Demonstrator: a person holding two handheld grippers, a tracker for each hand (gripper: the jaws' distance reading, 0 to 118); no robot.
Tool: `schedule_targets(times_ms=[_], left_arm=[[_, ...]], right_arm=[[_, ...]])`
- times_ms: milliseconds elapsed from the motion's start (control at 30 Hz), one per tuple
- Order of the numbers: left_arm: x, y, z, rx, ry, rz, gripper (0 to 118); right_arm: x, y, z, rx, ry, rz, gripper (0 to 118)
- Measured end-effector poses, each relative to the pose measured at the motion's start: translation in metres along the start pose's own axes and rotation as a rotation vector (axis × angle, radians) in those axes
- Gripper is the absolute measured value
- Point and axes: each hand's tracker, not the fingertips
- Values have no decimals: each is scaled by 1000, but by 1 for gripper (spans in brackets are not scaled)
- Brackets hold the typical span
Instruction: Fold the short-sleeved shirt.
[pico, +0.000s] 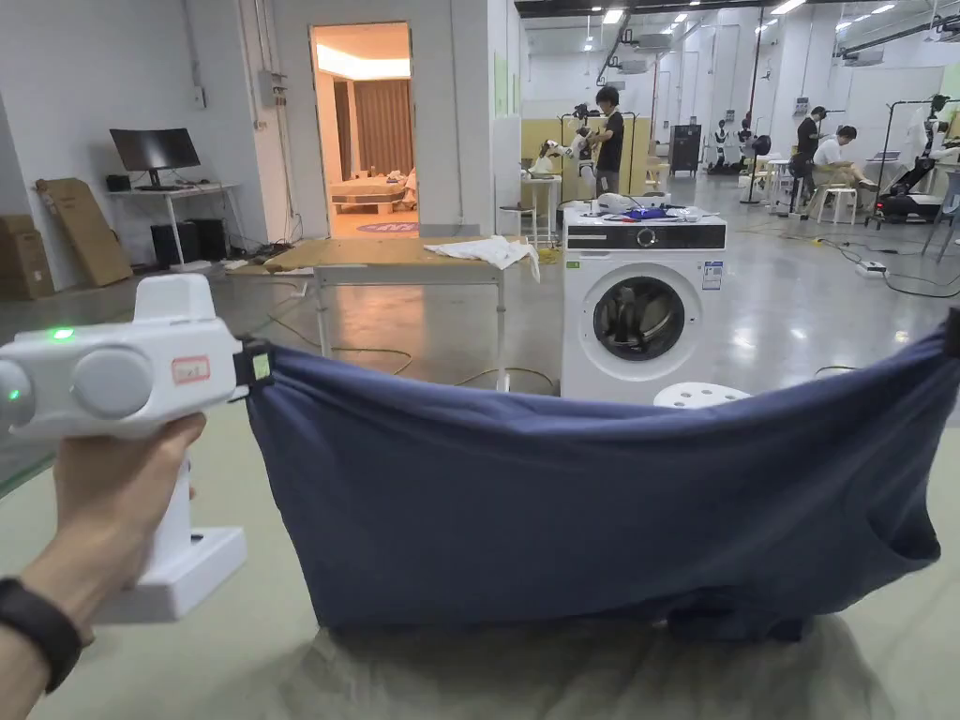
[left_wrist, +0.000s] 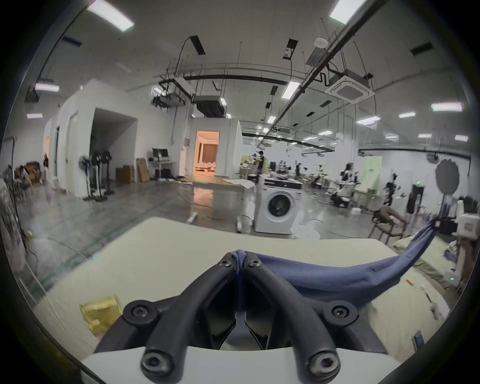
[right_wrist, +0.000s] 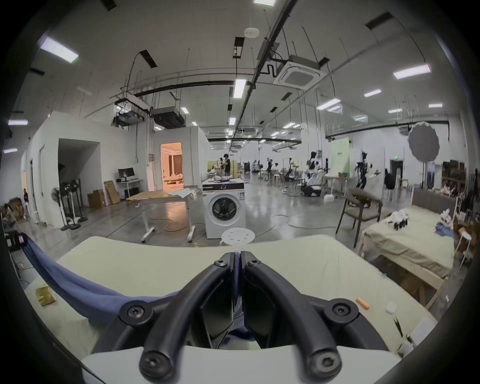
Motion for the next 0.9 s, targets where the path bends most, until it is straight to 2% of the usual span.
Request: schedule_targets(times_ms=[67, 167, 300, 467, 533, 567, 633, 700, 800, 900], left_arm=[[-10, -29, 27, -25, -12, 2, 0], [-22, -77, 74, -74, -49, 18, 0], [-38, -147, 136, -114, -99, 190, 0], [-34, -219, 201, -160, -71, 180, 0], [-47, -243, 215, -204, -79, 212, 0], [-49, -257, 225, -204, -61, 235, 0], [-57, -278, 238, -272, -32, 290, 0], [-59, -293, 252, -267, -33, 335, 0], [-57, -302, 267, -289, -15, 263, 0], [-62, -308, 277, -307, -5, 307, 0]], right_arm=[[10, -27, 32, -7, 7, 20, 2], [28, -78, 82, -30, 33, 4, 2], [41, -153, 148, -120, 47, -5, 2], [51, -235, 224, -202, 51, -132, 2], [54, -263, 250, -233, -12, -206, 2], [55, -275, 258, -282, -1, -230, 2], [57, -298, 276, -315, -40, -260, 2], [58, -313, 285, -356, -35, -266, 2], [54, -323, 304, -356, -56, -245, 2], [72, -340, 308, -368, -72, -266, 2]])
